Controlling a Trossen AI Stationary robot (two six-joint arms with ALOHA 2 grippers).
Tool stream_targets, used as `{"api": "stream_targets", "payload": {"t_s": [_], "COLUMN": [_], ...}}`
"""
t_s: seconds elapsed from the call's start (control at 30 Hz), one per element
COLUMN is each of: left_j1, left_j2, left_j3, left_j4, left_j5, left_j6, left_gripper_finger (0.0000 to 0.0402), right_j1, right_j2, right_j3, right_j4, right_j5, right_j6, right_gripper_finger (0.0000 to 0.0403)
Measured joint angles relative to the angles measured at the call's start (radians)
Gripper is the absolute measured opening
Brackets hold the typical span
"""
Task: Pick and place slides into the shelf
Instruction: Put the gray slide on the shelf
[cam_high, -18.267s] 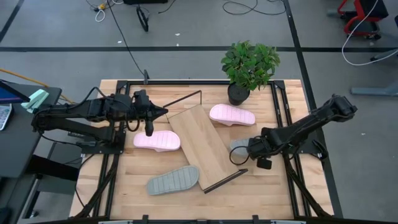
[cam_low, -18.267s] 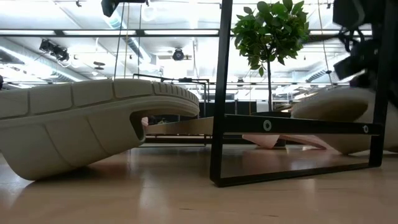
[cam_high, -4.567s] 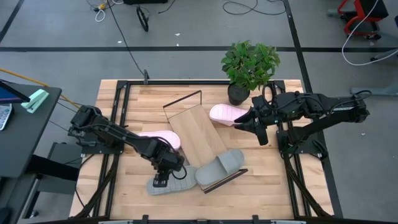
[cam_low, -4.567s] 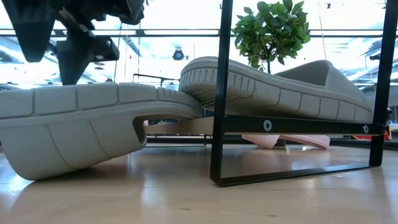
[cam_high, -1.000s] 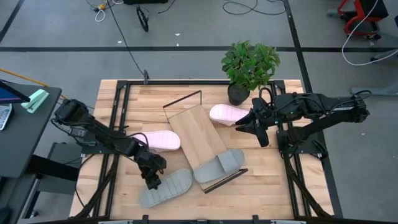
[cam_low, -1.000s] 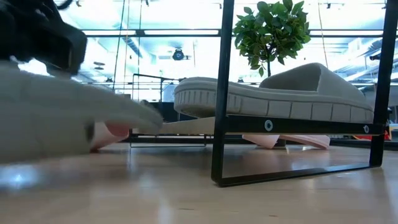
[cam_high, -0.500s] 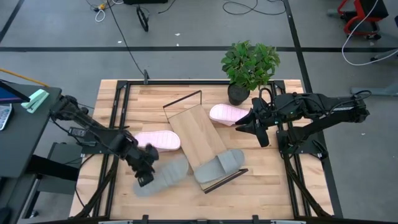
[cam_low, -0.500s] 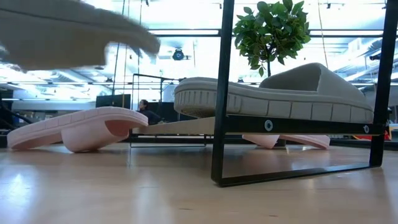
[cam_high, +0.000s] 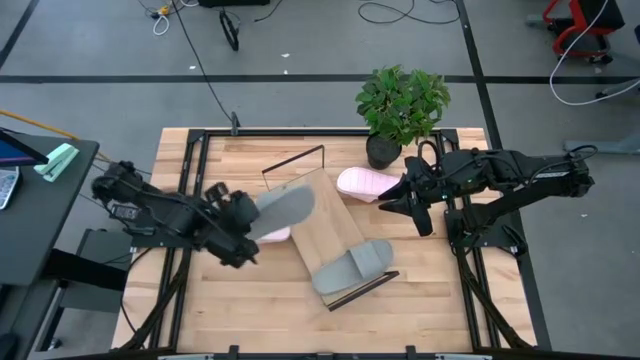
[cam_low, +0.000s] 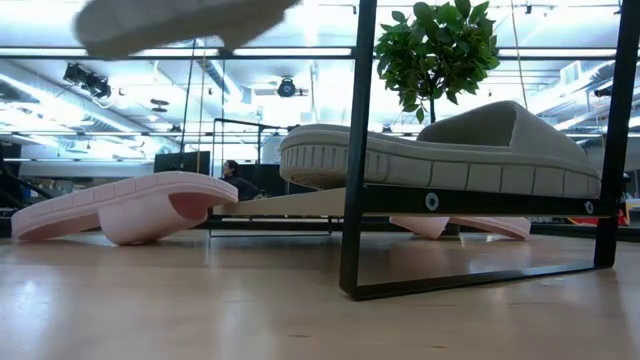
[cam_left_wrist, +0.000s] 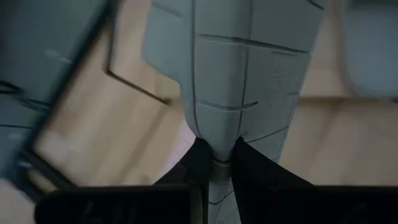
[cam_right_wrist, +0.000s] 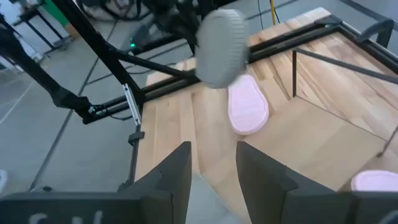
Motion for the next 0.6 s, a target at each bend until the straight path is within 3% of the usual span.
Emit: {"api": "stream_targets", "payload": {"t_s": [0.2,0.3,0.6], "left_j1": [0.044,0.045,0.106], "left_j2": [0.191,0.263,0.313], "left_j3": [0.080,0.106,0.160], "left_j4": [-0.002,-0.002,-0.003], "left_j5": [-0.040,-0.107,-0.373], "left_j6": [0.286,0.377,0.401], "left_gripper_finger": [0.0046,0.0046,0.0044], "right_j1": [0.000,0.000,0.000], "right_j2": [0.000,0.000,0.000], "right_j3": [0.000,0.000,0.000], "right_j4": [0.041,0.042,0.042], "right_j5": [-0.006,-0.007,0.006], "right_j6": [-0.054,-0.110,-0.195], "right_gripper_finger": [0.0131,0.0131,0.0131]}}
